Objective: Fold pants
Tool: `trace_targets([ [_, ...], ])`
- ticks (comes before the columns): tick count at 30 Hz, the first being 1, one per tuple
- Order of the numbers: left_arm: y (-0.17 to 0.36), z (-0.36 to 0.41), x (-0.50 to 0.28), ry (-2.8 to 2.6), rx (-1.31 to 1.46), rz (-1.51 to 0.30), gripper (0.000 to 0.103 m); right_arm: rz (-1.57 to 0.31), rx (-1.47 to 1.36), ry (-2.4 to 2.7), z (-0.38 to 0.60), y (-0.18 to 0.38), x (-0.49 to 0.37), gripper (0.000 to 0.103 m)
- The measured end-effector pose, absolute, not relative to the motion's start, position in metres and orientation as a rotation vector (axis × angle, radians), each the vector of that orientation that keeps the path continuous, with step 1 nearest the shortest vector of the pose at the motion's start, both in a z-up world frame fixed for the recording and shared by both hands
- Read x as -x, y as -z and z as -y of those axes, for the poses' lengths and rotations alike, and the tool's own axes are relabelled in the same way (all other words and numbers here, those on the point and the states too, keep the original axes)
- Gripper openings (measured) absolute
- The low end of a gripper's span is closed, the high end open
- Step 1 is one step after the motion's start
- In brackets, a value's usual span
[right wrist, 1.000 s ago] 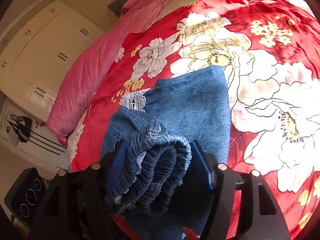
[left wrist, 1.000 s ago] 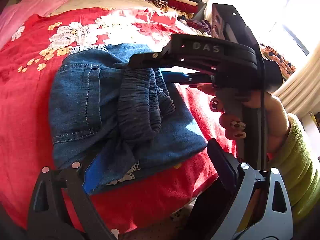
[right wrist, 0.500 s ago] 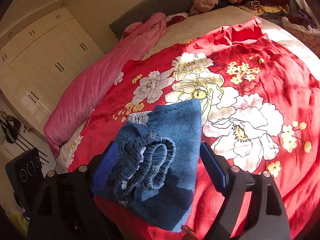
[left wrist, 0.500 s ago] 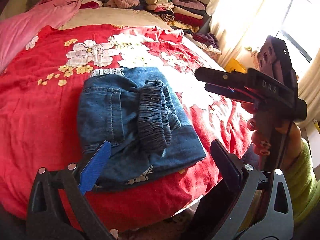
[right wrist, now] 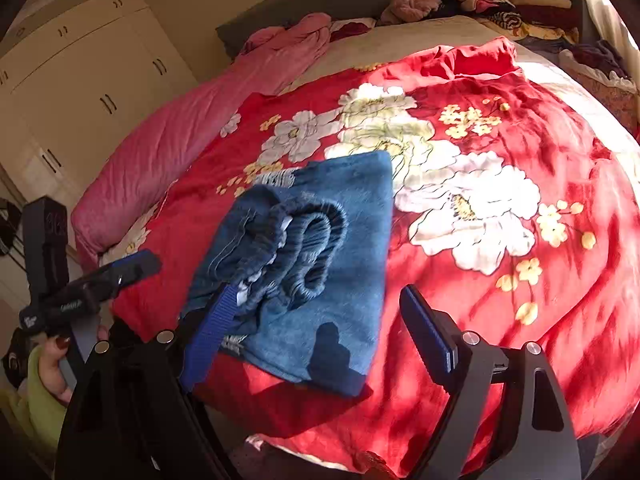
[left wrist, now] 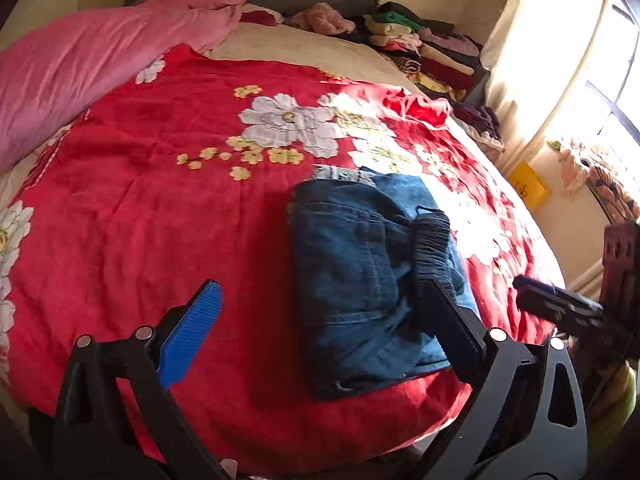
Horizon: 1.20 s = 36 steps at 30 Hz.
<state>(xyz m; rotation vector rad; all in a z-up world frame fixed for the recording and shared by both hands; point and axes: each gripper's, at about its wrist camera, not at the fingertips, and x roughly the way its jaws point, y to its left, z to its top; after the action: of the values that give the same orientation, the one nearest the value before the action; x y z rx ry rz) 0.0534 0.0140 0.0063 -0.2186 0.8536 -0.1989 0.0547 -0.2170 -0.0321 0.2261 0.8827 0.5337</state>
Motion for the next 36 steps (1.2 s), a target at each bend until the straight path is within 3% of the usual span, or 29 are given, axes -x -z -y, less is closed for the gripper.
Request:
trace_targets([
  [5, -0.001, -0.031, -0.069, 0.158, 0.238, -0.849, 0.093, -0.949, -0.22, -0.642, 0.172, 0.046, -0.04, 0.083],
  [9, 0.004, -0.018, -0.088, 0.201, 0.207, -0.877, 0.062, -0.98, -0.188, -0.655, 0.137, 0.055, -0.047, 0.081],
  [10, 0.007, -0.014, -0.093, 0.206, 0.195, -0.887, 0.062, -0.996, -0.204, -0.65, 0.133, 0.058, -0.052, 0.07],
  [16, 0.018, 0.003, -0.114, 0.222, 0.156, -0.921, 0.062, -1.03, -0.338, -0.62, 0.128, 0.074, -0.085, 0.067],
  [18, 0.021, 0.009, -0.119, 0.23, 0.143, -0.929, 0.062, -1.016, -0.339, -0.601, 0.129, 0.077, -0.091, 0.043],
  [19, 0.023, 0.012, -0.121, 0.232, 0.134, -0.934, 0.062, -1.01, -0.336, -0.598, 0.13, 0.078, -0.093, 0.025],
  [20, 0.025, 0.016, -0.123, 0.234, 0.123, -0.939, 0.062, -1.005, -0.344, -0.605, 0.133, 0.077, -0.093, 0.021],
  [25, 0.039, 0.025, -0.132, 0.23, 0.09, -0.968, 0.063, -0.954, -0.328, -0.625, 0.153, 0.062, -0.07, 0.019],
  [30, 0.042, 0.031, -0.129, 0.225, 0.071, -0.96, 0.067, -1.033, -0.346, -0.579, 0.161, 0.085, -0.071, 0.019],
  [34, 0.037, 0.029, -0.122, 0.216, 0.064, -0.946, 0.067, -1.032, -0.342, -0.582, 0.158, 0.084, -0.072, 0.022],
  [36, 0.034, 0.027, -0.118, 0.207, 0.068, -0.935, 0.067, -1.017, -0.335, -0.572, 0.16, 0.08, -0.07, 0.029],
])
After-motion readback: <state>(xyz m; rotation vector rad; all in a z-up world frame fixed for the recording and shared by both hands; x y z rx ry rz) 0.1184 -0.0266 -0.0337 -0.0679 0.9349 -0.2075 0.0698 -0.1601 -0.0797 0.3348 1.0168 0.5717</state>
